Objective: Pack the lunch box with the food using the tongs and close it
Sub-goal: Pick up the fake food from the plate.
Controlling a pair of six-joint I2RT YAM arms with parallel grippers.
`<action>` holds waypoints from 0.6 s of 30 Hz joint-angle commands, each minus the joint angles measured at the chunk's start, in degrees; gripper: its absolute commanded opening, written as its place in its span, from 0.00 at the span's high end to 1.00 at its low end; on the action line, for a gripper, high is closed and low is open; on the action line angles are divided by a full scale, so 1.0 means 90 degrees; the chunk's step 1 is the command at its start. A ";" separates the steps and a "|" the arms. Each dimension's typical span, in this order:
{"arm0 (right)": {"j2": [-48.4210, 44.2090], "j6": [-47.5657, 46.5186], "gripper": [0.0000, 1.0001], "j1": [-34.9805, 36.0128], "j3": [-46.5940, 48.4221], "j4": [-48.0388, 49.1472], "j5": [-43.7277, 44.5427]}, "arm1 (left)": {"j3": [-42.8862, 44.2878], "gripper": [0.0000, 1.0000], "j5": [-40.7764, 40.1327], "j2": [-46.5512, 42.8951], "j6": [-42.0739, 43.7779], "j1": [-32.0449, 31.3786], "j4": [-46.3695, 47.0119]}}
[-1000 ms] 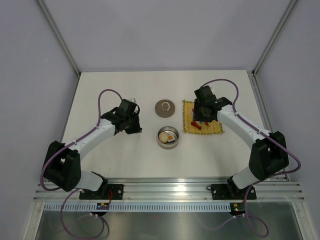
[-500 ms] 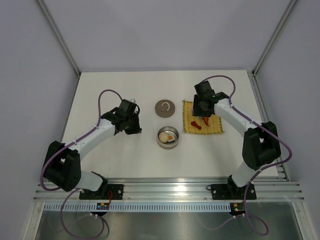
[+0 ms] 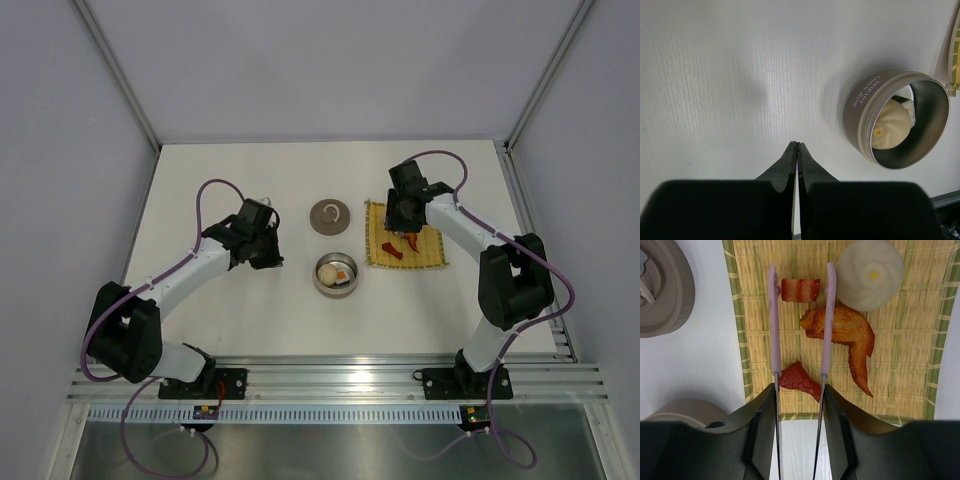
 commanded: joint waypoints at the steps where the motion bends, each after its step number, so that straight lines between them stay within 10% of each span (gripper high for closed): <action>1: 0.0011 -0.0079 0.54 -0.0069 0.0179 0.0249 -0.0174 | 0.0126 1.00 -0.0081 0.0009 0.0080 0.0019 0.0019; 18: -0.0486 -0.0031 0.91 -0.0059 0.0228 0.0142 -0.0379 | 0.0077 1.00 -0.0081 -0.0069 0.0051 0.0009 0.0000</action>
